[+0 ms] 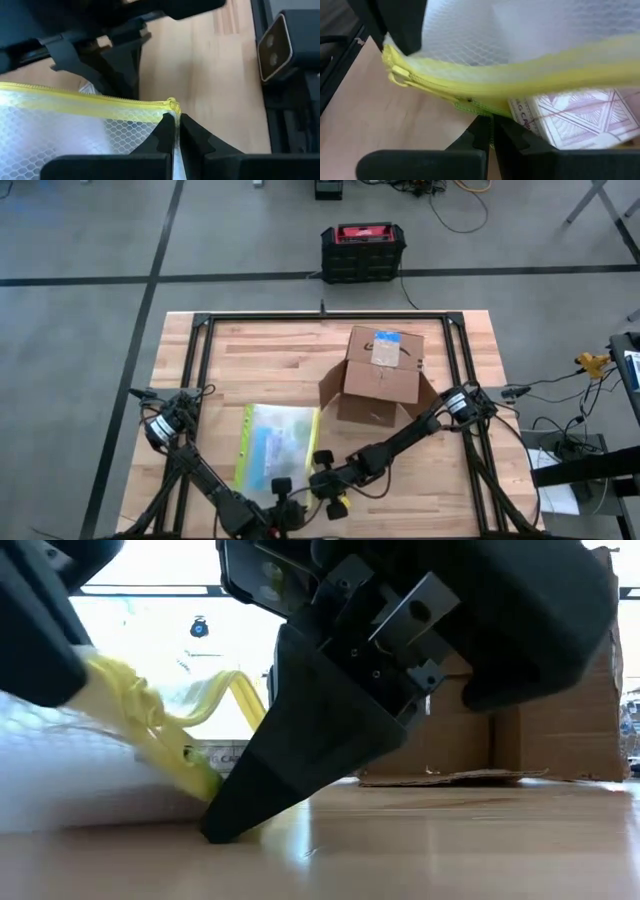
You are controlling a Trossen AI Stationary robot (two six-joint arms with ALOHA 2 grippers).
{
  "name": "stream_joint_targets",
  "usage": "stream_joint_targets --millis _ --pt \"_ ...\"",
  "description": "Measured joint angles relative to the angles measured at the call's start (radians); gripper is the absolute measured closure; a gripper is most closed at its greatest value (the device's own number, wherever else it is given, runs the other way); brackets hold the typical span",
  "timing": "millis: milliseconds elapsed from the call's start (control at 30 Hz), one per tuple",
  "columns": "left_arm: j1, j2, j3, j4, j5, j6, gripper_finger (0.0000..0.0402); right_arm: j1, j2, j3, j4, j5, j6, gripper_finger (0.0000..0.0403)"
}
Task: Unpack boxes
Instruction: Close the transparent zip lock bag
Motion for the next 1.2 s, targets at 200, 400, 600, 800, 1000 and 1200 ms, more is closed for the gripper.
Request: stream_joint_targets --millis 200,400,600,800,1000,1200 --pt "-0.034 0.000 0.005 0.003 0.014 -0.032 0.0401 -0.016 -0.029 -0.002 -0.074 0.012 -0.005 0.0403" --pt "-0.059 0.000 0.006 -0.001 0.013 -0.082 0.0401 -0.044 -0.047 -0.003 -0.137 0.016 -0.014 0.0403" --pt "-0.079 0.000 0.006 -0.014 0.014 -0.112 0.0401 -0.058 -0.064 -0.003 -0.172 0.023 -0.027 0.0403" --pt "-0.081 -0.010 0.006 -0.028 0.000 -0.112 0.0401 -0.067 -0.065 0.075 -0.196 0.050 -0.090 0.0403" --pt "-0.087 -0.071 0.005 -0.070 -0.007 -0.104 0.0401 -0.067 -0.064 0.113 -0.205 0.045 -0.128 0.0403" --pt "-0.109 -0.192 0.005 -0.202 -0.048 -0.087 0.0401 -0.066 -0.060 0.200 -0.160 -0.002 -0.187 0.0403"
